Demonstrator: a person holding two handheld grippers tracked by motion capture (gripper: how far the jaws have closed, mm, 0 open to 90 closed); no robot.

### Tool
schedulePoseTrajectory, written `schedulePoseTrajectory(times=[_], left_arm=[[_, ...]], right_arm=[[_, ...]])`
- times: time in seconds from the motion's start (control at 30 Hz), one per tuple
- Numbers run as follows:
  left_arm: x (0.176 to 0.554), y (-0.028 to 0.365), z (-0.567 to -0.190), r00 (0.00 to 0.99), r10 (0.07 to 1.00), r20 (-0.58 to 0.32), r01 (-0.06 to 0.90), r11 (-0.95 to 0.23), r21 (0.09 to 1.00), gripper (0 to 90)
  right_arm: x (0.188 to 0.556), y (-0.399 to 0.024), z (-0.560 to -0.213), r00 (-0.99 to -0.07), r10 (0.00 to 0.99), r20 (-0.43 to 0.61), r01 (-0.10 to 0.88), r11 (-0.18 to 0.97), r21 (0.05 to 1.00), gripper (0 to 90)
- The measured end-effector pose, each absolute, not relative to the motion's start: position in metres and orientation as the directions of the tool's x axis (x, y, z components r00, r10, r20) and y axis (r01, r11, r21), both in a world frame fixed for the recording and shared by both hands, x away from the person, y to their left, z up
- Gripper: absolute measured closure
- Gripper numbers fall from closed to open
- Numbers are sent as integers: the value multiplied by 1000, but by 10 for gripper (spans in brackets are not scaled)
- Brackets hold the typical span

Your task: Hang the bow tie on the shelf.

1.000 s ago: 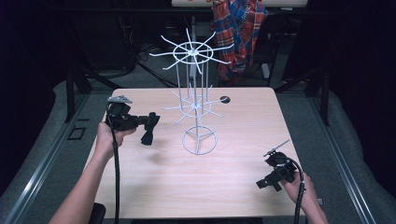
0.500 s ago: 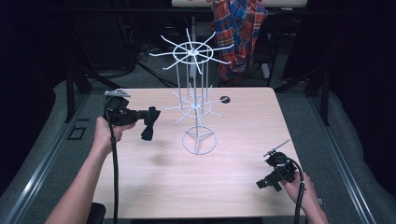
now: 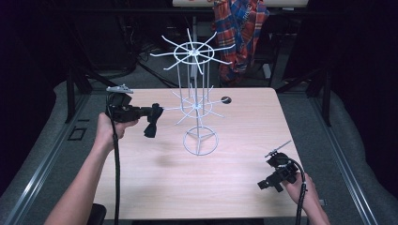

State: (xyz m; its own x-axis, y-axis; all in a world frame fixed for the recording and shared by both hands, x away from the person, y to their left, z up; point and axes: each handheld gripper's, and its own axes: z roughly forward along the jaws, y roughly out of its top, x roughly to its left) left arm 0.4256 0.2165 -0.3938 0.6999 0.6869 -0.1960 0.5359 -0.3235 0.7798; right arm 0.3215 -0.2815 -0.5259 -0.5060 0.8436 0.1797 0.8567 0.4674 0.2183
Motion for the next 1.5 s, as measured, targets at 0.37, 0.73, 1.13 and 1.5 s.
schedulePoseTrajectory(times=[0.37, 0.73, 1.13, 1.5], left_arm=[[426, 207, -386, 723, 668, -179, 513, -344, 787, 896], [426, 198, -384, 740, 651, -167, 502, -371, 782, 897], [427, 187, -385, 755, 635, -164, 496, -388, 777, 896], [428, 171, -386, 777, 609, -163, 487, -415, 769, 897]], right_arm=[[321, -282, -526, -507, 843, 181, 856, 468, 218, 154], [322, -282, -526, -509, 842, 177, 854, 470, 224, 154], [322, -282, -525, -505, 846, 172, 857, 468, 215, 154], [320, -281, -527, -486, 853, 188, 865, 439, 243, 154]])
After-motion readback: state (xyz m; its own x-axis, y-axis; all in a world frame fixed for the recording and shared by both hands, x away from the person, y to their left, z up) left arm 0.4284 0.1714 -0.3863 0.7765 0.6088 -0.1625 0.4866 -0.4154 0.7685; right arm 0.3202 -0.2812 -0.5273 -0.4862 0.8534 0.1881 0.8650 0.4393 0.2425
